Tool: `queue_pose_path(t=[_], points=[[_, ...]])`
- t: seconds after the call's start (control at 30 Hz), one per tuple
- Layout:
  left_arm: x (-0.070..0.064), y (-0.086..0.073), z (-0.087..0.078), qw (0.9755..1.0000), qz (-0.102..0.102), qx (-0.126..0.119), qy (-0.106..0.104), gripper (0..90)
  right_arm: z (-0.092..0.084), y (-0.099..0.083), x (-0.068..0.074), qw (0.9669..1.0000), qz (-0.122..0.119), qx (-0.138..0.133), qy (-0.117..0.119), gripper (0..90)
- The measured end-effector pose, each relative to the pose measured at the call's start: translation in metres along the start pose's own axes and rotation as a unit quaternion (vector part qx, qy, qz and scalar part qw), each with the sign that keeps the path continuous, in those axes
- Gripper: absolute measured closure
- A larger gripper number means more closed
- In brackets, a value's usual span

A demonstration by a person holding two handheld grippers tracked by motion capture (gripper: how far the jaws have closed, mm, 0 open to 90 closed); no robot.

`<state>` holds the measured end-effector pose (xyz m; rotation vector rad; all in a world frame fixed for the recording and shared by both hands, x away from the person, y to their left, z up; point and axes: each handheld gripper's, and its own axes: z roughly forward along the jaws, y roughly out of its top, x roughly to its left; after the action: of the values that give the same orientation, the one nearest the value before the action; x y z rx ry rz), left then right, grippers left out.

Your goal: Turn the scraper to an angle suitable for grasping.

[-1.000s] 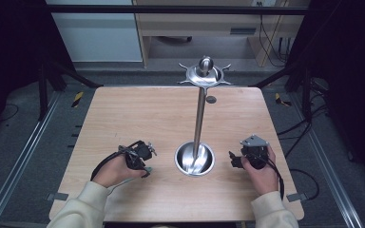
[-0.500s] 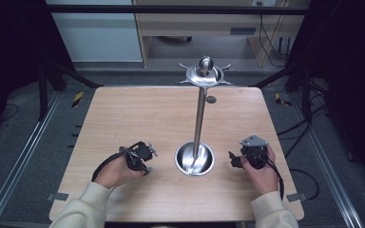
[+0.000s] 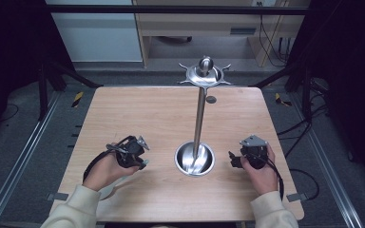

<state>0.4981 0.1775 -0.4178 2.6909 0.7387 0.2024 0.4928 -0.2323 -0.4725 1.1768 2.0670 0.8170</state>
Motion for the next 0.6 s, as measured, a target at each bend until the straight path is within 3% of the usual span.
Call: queue_pose_path(t=[0.33,0.5,0.6], points=[[-0.004,-0.001,-0.036,0.9987,-0.004,-0.048,0.017,74.5,0.001,0.000,0.001,0.9998,-0.008,-0.008,0.013,11.3],[-0.005,0.000,-0.048,0.9980,0.003,-0.056,0.028,74.5,0.001,0.000,0.002,0.9998,-0.007,-0.008,0.016,11.3],[-0.003,-0.002,-0.057,0.9970,-0.002,-0.072,0.030,74.6,0.001,0.000,0.002,0.9998,-0.007,-0.007,0.017,11.4]])
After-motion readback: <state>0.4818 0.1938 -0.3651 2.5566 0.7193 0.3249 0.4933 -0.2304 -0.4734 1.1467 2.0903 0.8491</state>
